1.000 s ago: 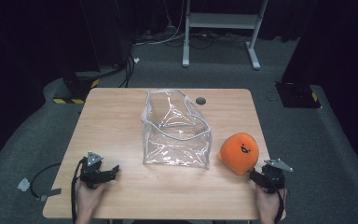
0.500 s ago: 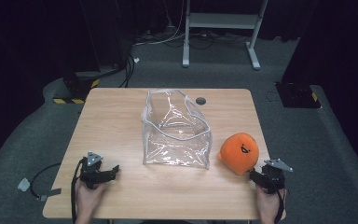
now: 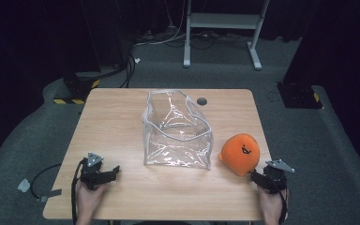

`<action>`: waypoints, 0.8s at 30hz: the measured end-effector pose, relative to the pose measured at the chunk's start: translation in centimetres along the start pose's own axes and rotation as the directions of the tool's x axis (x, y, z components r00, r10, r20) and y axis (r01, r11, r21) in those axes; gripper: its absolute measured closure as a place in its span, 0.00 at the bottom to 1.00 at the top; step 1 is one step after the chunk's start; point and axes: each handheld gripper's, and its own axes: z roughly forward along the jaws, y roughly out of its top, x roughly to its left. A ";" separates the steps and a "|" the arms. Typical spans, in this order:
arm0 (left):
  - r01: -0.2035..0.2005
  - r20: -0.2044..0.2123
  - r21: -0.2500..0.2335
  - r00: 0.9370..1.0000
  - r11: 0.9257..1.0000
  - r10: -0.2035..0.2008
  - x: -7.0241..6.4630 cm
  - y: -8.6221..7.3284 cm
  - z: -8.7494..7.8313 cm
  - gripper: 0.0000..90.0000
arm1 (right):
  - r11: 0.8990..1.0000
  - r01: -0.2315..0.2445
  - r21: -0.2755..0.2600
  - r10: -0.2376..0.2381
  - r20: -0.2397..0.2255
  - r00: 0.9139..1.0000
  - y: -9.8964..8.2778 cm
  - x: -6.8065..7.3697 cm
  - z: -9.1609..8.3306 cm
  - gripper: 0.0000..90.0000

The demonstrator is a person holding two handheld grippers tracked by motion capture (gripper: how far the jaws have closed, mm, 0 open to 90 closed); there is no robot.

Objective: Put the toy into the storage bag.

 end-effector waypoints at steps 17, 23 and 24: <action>0.007 -0.004 -0.006 1.000 1.000 -0.007 0.0 0.0 0.0 0.19 | 1.000 0.014 -0.007 -0.014 -0.043 0.999 0.1 -0.5 0.1 0.39; 0.007 -0.004 -0.006 1.000 1.000 -0.007 0.0 0.0 0.0 0.20 | 0.999 0.009 -0.039 -0.012 -0.052 0.999 -0.4 -0.6 -0.7 0.43; 0.007 -0.004 -0.006 1.000 1.000 -0.007 0.0 0.0 0.0 0.20 | 0.999 0.016 -0.042 -0.018 -0.052 0.998 -0.5 -0.5 -0.9 0.43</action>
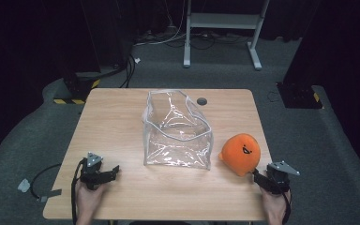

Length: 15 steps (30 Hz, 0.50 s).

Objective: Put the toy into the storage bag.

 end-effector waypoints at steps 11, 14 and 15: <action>0.000 0.000 0.000 1.000 1.000 0.000 0.0 0.0 0.0 0.20 | 0.999 0.005 -0.052 -0.006 -0.013 1.000 -1.2 0.2 -2.2 0.37; 0.000 0.000 0.000 1.000 1.000 0.000 0.0 0.0 0.0 0.20 | 0.998 0.002 -0.064 -0.004 -0.027 1.000 -1.3 0.2 -2.5 0.36; 0.000 0.000 0.000 1.000 1.000 0.000 0.0 0.0 0.0 0.20 | 0.998 0.000 -0.061 -0.002 -0.038 0.999 -1.4 0.2 -2.6 0.35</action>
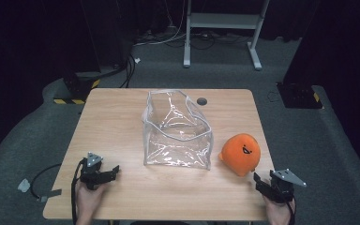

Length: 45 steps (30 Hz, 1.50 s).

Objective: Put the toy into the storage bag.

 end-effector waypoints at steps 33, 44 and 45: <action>-0.001 0.000 0.000 1.000 1.000 0.001 0.0 0.0 0.0 0.20 | 0.999 -0.044 0.009 0.044 -0.074 0.996 -1.3 1.5 -1.5 0.15; 0.001 -0.003 -0.001 1.000 1.000 -0.001 0.0 0.0 0.0 0.20 | 0.999 -0.047 -0.026 0.043 -0.121 0.992 -0.5 1.9 -1.6 0.12; 0.001 -0.002 -0.001 1.000 1.000 -0.001 0.0 0.0 0.0 0.20 | 0.998 -0.048 -0.030 0.044 -0.122 0.992 -0.4 1.9 -1.6 0.12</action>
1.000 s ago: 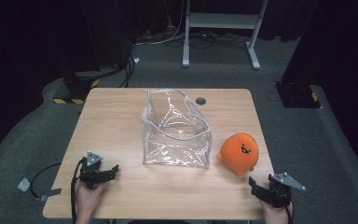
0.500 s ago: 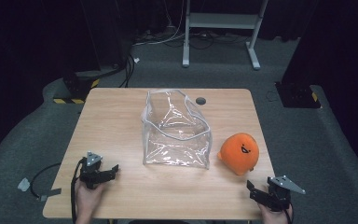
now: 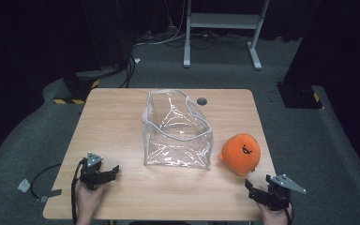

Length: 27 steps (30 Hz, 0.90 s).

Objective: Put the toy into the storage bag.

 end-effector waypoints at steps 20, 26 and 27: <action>0.000 -0.001 -0.001 1.000 1.000 0.000 0.0 0.0 0.0 0.21 | 0.999 -0.036 0.012 0.037 -0.023 0.999 1.8 0.2 0.2 0.14; 0.001 0.000 -0.001 1.000 1.000 -0.001 0.0 0.0 0.0 0.21 | 0.999 -0.016 -0.030 0.015 -0.030 0.999 3.0 0.0 -0.1 0.14; 0.001 0.000 -0.001 1.000 1.000 -0.001 0.0 0.0 0.0 0.21 | 0.999 -0.016 -0.030 0.015 -0.030 0.999 3.0 0.0 -0.1 0.14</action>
